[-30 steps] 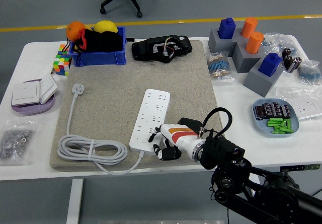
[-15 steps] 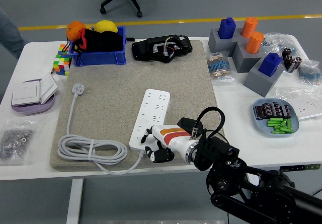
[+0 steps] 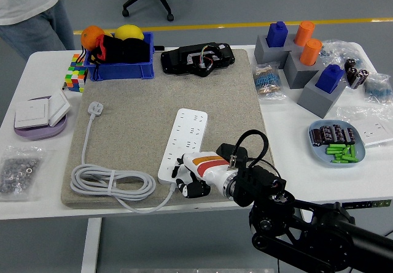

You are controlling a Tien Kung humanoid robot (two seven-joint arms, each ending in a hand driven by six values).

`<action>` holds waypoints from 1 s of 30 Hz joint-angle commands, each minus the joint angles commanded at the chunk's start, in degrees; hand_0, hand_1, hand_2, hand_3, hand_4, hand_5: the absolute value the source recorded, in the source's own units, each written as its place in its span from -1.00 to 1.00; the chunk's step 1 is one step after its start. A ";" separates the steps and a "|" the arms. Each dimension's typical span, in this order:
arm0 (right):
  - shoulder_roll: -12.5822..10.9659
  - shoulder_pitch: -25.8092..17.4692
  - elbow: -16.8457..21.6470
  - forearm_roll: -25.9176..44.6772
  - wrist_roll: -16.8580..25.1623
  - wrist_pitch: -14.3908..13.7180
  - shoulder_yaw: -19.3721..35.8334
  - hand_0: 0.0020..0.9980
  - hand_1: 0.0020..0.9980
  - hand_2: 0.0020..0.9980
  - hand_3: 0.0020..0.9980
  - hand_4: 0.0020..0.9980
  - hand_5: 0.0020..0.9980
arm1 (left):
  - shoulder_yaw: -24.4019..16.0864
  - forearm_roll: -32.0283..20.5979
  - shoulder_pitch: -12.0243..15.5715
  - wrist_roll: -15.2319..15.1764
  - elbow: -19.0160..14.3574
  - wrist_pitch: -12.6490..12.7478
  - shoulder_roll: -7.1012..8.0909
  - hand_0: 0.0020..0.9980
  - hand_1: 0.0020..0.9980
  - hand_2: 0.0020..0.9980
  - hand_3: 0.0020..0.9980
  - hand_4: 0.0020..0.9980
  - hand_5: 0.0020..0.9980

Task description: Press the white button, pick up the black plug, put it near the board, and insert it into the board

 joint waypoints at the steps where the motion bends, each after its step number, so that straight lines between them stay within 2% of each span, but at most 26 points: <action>1: 0.10 0.06 0.02 -0.10 0.00 -0.02 0.15 -1.00 -1.00 -0.76 0.28 0.07 -0.44 | -0.02 0.02 0.02 0.01 0.00 -0.01 0.01 0.25 0.26 0.28 0.39 0.16 -0.24; 9: 0.31 0.25 0.75 -0.62 -0.13 -0.04 1.35 -1.00 -1.00 -0.77 0.28 0.07 -0.44 | -0.08 0.16 0.12 0.08 0.00 -0.04 0.08 0.25 0.26 0.28 0.39 0.16 -0.24; 19: 0.03 0.74 -2.91 -0.36 0.13 -0.42 -0.13 -1.00 -1.00 -0.77 0.27 0.07 -0.44 | 0.33 0.13 -0.15 0.02 0.00 -0.13 0.20 0.25 0.26 0.28 0.39 0.16 -0.24; 30: -0.34 0.46 -2.70 -0.01 0.42 -0.41 -0.36 -1.00 -1.00 -0.77 0.27 0.07 -0.44 | -0.13 0.68 0.09 0.13 0.00 -0.17 0.22 0.25 0.26 0.28 0.39 0.16 -0.24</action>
